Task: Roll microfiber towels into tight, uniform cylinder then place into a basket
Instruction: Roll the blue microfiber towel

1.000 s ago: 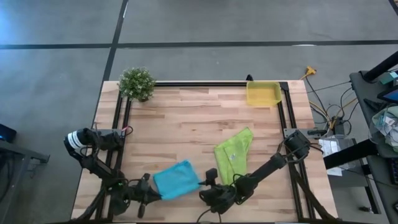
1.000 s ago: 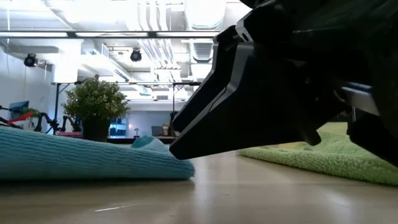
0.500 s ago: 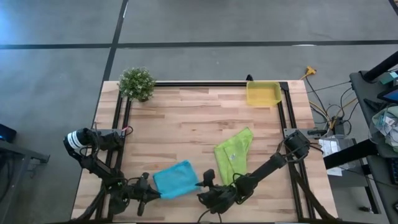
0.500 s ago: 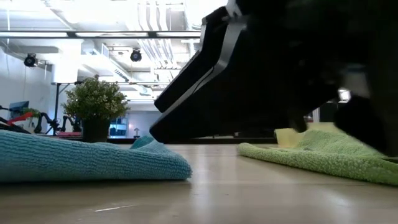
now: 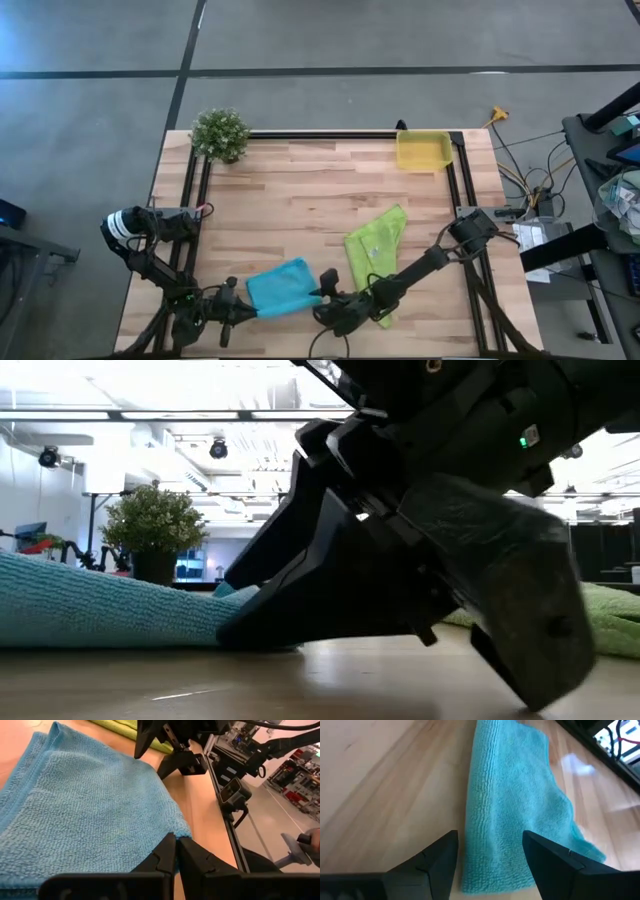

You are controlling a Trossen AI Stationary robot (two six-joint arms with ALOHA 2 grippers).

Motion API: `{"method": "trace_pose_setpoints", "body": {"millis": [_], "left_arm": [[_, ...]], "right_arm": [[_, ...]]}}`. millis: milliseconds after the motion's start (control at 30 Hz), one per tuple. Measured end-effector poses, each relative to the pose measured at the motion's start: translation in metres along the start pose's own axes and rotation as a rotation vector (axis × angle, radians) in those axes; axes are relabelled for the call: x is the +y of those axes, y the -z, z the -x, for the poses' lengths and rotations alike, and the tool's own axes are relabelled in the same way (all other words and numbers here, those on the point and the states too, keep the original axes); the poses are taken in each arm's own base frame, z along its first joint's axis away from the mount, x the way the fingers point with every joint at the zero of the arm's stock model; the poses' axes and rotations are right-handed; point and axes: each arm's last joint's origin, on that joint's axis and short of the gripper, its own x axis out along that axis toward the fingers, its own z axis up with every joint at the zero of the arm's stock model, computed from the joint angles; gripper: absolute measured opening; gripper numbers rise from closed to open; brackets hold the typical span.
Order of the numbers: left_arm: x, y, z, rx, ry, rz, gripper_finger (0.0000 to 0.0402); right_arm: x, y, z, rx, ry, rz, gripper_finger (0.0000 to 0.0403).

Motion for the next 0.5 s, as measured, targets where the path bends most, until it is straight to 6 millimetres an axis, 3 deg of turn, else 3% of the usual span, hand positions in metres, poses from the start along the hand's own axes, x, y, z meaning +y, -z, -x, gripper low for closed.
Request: {"method": "trace_pose_setpoints", "body": {"millis": [167,500], "left_arm": [[-0.0022,-0.0003,-0.0003,-0.002,0.003,0.005,0.0000],[-0.0035,0.0027,0.0020,0.055,0.030,-0.009,0.0000]], "right_arm": [[-0.0017,0.0026,-0.0042,0.002,-0.014,-0.006,0.0176],[-0.0002,0.0046,-0.0080,-0.007,-0.067,-0.043,0.0025]]}}
